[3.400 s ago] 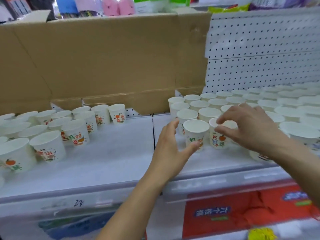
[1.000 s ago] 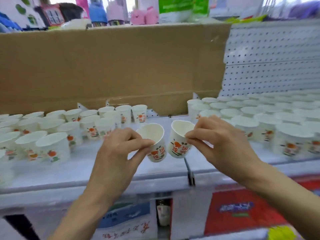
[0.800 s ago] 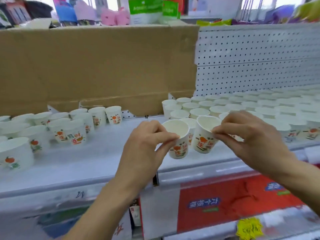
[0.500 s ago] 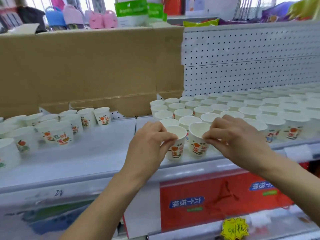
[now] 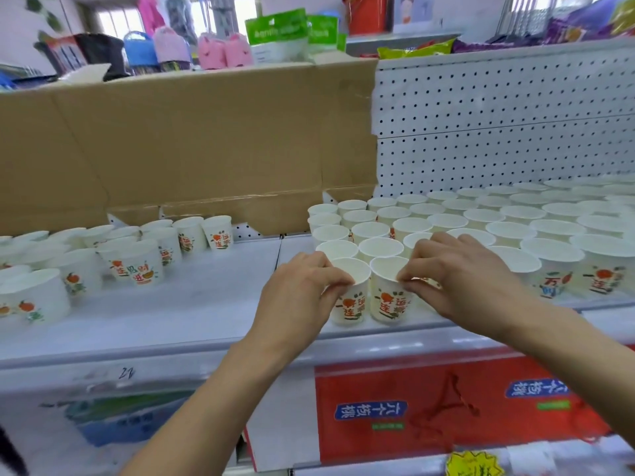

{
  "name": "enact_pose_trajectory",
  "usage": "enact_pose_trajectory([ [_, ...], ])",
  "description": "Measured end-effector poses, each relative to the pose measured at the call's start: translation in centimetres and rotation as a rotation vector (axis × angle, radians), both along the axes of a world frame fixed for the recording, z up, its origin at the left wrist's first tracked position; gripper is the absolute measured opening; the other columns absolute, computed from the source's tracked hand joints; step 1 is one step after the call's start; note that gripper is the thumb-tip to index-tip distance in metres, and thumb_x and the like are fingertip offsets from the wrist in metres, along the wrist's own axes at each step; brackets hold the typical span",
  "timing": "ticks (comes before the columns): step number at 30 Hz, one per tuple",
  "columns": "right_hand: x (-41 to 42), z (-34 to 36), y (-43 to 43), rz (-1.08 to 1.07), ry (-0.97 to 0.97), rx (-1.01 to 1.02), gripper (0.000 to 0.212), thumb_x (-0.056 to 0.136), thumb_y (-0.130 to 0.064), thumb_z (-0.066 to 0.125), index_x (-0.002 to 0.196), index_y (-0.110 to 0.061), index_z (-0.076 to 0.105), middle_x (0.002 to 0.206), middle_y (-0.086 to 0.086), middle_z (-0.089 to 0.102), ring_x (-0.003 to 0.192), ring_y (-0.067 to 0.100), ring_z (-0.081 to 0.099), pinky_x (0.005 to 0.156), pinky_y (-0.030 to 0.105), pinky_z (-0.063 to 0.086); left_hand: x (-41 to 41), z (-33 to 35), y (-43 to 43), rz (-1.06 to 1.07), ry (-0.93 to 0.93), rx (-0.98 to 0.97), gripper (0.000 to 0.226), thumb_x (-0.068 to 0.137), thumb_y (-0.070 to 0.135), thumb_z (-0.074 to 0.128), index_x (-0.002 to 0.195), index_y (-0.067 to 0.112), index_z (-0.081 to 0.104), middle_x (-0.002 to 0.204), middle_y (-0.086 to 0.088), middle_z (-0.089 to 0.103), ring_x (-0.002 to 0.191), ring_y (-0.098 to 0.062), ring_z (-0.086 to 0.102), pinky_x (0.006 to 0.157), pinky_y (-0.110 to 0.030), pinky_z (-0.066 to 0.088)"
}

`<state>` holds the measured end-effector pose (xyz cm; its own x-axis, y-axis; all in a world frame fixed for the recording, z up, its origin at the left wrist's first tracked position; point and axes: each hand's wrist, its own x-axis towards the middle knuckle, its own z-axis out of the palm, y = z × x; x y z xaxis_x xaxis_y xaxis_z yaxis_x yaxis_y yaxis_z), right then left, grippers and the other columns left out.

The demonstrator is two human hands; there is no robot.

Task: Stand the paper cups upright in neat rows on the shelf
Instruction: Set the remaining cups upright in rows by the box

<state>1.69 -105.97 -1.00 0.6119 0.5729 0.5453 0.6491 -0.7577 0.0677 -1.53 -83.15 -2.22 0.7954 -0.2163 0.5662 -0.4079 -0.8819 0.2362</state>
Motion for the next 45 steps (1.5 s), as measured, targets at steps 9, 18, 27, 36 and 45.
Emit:
enact_pose_trajectory([
  [9, -0.3, 0.2, -0.5, -0.019, -0.029, -0.053, 0.002, 0.081, -0.029, 0.073, 0.083, -0.028, 0.073, 0.081, -0.007, 0.062, 0.083, 0.022, 0.057, 0.068, 0.032, 0.034, -0.1, -0.5, -0.1, 0.028, -0.004, 0.022, 0.02, 0.091, 0.034, 0.061, 0.108, 0.035, 0.072, 0.097, 0.012, 0.064, 0.089, -0.009, 0.053, 0.074, -0.031, 0.048],
  [18, -0.8, 0.0, -0.2, -0.062, -0.03, -0.088, 0.012, 0.08, -0.03, 0.074, 0.091, -0.025, 0.074, 0.086, -0.005, 0.065, 0.085, 0.025, 0.06, 0.069, 0.038, 0.042, 0.0, -1.0, 0.0, 0.047, -0.004, 0.027, 0.026, 0.088, 0.039, 0.064, 0.113, 0.035, 0.068, 0.106, 0.013, 0.062, 0.094, -0.006, 0.051, 0.079, -0.028, 0.044],
  [27, -1.7, 1.2, 5.3, 0.086, 0.012, 0.01, 0.039, 0.08, -0.042, 0.061, 0.116, -0.029, 0.066, 0.118, -0.002, 0.062, 0.107, 0.026, 0.058, 0.08, 0.041, 0.045, -2.3, -1.4, 3.6, 0.057, -0.043, -0.05, 0.047, 0.088, 0.045, 0.06, 0.133, 0.034, 0.051, 0.131, 0.015, 0.05, 0.117, -0.004, 0.043, 0.095, -0.028, 0.04],
  [36, 5.4, 5.5, 20.8, 0.264, 0.14, -0.099, 0.027, 0.085, -0.051, 0.054, 0.111, -0.045, 0.059, 0.106, -0.023, 0.057, 0.102, 0.006, 0.053, 0.077, 0.029, 0.041, -0.9, 2.6, 23.5, 0.241, 0.071, 0.034, 0.038, 0.086, 0.043, 0.064, 0.123, 0.035, 0.059, 0.124, 0.019, 0.054, 0.117, -0.002, 0.045, 0.098, -0.029, 0.039],
  [45, 17.4, 4.6, 34.9, -0.054, 0.16, -0.213, 0.026, 0.09, -0.037, 0.059, 0.115, -0.035, 0.061, 0.114, -0.006, 0.061, 0.099, 0.019, 0.058, 0.064, 0.027, 0.036, 5.8, 6.7, 36.9, 0.266, 0.292, 0.21, 0.019, 0.08, 0.039, 0.074, 0.099, 0.04, 0.072, 0.101, 0.025, 0.061, 0.088, 0.007, 0.05, 0.075, -0.012, 0.04],
])
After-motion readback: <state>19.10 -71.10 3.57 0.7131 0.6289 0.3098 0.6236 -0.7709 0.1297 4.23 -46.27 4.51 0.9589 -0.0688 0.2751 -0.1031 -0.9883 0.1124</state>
